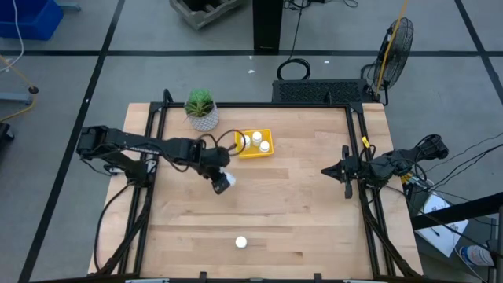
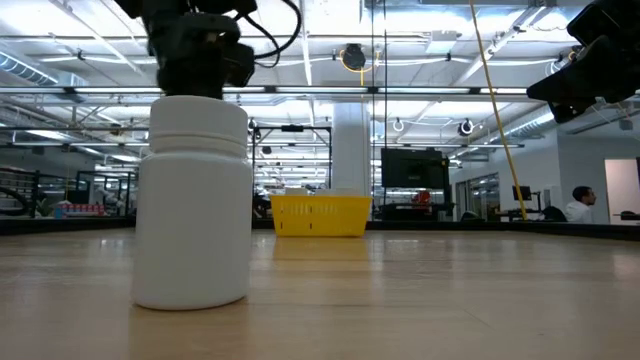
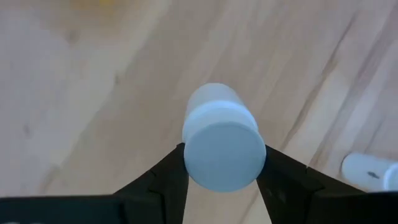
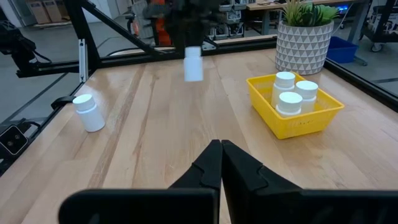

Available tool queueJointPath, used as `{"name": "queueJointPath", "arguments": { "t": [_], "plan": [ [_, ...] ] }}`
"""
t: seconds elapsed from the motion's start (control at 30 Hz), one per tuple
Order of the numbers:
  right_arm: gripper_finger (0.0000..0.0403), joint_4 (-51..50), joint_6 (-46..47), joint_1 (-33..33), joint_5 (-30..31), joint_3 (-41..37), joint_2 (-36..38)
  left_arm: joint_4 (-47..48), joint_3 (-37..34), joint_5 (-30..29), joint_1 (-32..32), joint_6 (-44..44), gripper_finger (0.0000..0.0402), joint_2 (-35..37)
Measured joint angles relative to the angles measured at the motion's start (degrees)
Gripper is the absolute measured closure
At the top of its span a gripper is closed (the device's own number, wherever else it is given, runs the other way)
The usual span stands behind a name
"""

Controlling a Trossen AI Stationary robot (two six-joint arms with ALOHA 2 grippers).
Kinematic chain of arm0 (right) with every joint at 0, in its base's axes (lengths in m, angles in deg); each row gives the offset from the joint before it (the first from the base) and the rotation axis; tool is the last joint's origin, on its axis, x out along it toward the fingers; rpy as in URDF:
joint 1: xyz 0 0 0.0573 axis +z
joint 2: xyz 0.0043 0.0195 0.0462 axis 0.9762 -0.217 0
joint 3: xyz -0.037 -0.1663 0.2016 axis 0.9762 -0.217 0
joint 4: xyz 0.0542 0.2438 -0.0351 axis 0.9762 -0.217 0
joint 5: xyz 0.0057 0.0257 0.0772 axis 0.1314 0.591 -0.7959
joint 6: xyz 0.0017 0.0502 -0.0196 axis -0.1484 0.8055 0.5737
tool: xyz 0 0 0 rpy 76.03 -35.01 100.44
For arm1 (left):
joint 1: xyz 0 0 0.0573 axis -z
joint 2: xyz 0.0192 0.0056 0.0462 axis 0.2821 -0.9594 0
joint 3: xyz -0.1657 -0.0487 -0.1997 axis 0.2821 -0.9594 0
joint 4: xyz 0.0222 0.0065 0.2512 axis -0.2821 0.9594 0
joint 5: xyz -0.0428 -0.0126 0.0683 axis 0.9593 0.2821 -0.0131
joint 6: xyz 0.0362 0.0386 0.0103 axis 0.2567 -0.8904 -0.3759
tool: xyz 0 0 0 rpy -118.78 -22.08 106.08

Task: Pick and place pill bottles into a basket
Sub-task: Put the top white pill bottle into the yellow basket

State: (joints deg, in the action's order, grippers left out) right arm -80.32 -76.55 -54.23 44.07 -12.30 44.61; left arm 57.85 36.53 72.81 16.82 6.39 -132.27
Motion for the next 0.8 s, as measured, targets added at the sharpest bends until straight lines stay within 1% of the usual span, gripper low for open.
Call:
{"name": "queueJointPath", "arguments": {
  "t": [0.1, 0.23, 0.43, 0.5, 0.57, 0.63, 0.7, 0.8],
  "plan": [
    [0.0403, 0.0, 0.0, 0.0, 0.0, 0.0, 0.0, -1.6, 1.3, 0.1, -2.6, -2.3, 0.0220, 0.4],
    [0.0403, 0.0, 0.0, 0.0, 0.0, 0.0, 0.0, -2.2, 4.7, -0.1, -6.0, -4.1, 0.0243, 0.0],
    [0.0403, 0.0, 0.0, 0.0, 0.0, 0.0, 0.0, -2.0, 10.0, 0.0, -10.8, -7.8, 0.0242, -0.8],
    [0.0403, 0.0, 0.0, 0.0, 0.0, 0.0, 0.0, -1.5, 11.4, 0.2, -12.4, -9.1, 0.0233, -0.9],
    [0.0403, 0.0, 0.0, 0.0, 0.0, 0.0, 0.0, -2.0, 13.1, 0.5, -13.6, -9.9, 0.0229, -2.0],
    [0.0403, 0.0, 0.0, 0.0, 0.0, 0.0, 0.0, -0.2, 14.6, 0.4, -14.7, -10.9, 0.0234, -3.2],
    [0.0403, 0.0, 0.0, 0.0, 0.0, 0.0, 0.0, 1.8, 16.8, 0.1, -15.3, -12.4, 0.0243, -5.3],
    [0.0403, 0.0, 0.0, 0.0, 0.0, 0.0, 0.0, 2.9, 20.6, 0.2, -15.9, -14.9, 0.0243, -8.7]
  ]
}}
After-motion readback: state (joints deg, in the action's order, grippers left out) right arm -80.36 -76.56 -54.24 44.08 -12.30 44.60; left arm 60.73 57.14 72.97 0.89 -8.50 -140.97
